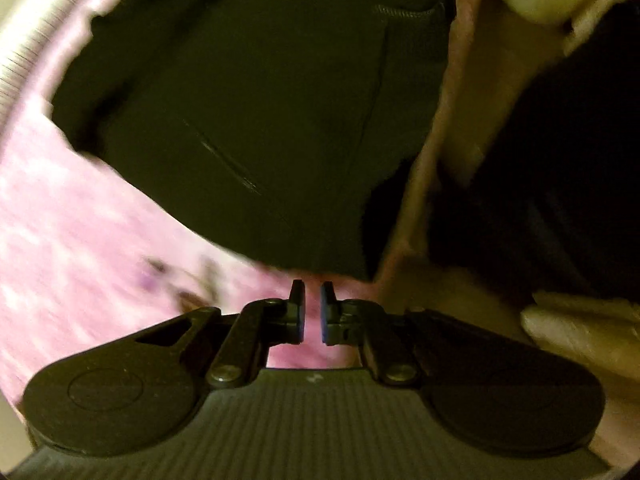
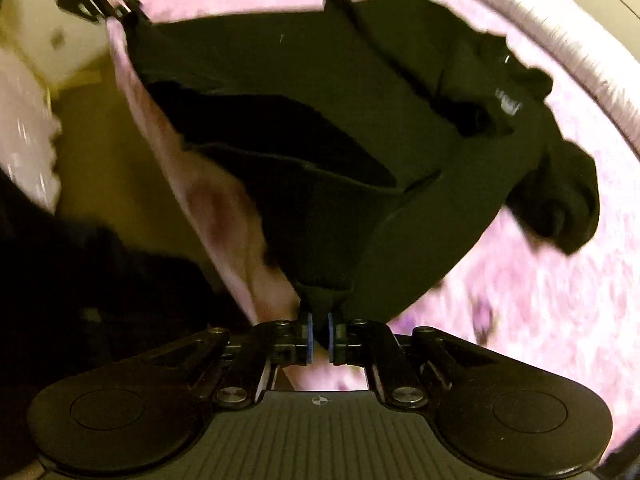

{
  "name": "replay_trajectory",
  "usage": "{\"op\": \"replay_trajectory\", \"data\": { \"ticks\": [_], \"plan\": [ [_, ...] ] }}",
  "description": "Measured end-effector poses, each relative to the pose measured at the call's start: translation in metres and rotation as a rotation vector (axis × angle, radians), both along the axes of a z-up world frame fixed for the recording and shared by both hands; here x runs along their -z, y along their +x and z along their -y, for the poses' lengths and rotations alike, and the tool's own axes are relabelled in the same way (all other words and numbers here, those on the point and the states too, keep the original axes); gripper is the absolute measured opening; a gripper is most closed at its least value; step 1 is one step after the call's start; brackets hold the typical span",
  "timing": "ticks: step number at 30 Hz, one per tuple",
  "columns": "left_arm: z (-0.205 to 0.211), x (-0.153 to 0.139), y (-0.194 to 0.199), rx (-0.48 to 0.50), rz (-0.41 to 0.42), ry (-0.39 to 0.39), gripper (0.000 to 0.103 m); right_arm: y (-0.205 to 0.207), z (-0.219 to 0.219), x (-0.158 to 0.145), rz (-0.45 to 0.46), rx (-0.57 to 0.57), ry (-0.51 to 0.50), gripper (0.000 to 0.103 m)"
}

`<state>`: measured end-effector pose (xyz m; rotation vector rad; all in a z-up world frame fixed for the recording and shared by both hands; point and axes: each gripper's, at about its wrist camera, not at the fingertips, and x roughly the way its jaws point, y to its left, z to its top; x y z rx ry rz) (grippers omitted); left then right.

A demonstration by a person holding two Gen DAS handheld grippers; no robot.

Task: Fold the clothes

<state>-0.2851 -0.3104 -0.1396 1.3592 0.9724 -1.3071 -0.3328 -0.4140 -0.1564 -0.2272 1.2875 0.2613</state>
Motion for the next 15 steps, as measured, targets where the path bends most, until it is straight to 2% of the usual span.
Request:
{"op": "replay_trajectory", "data": {
  "ticks": [1, 5, 9, 11, 12, 13, 15],
  "plan": [
    [-0.004, 0.005, -0.007, -0.008, -0.011, 0.021, 0.005, -0.001, -0.004, 0.008, -0.032, -0.011, -0.022, 0.013],
    [-0.008, -0.005, -0.006, -0.131, -0.015, -0.002, 0.007, -0.004, -0.019, 0.031, -0.185, -0.039, -0.078, 0.051],
    [0.019, -0.024, 0.014, -0.204, 0.036, -0.097, 0.008, 0.006, -0.004, 0.017, -0.147, 0.101, -0.041, 0.056],
    [0.046, -0.028, 0.030, -0.218, 0.067, -0.173, 0.018, 0.014, 0.005, 0.008, -0.112, 0.171, -0.024, 0.057],
    [0.061, -0.029, 0.038, -0.222, 0.083, -0.208, 0.028, 0.022, 0.011, 0.002, -0.086, 0.202, -0.024, 0.059],
    [0.078, -0.026, 0.044, -0.217, 0.092, -0.240, 0.033, 0.029, 0.016, -0.004, -0.060, 0.232, -0.024, 0.059],
    [0.117, -0.019, 0.053, -0.197, 0.104, -0.300, 0.033, 0.048, 0.027, -0.014, -0.022, 0.279, -0.031, 0.061]
  ]
}}
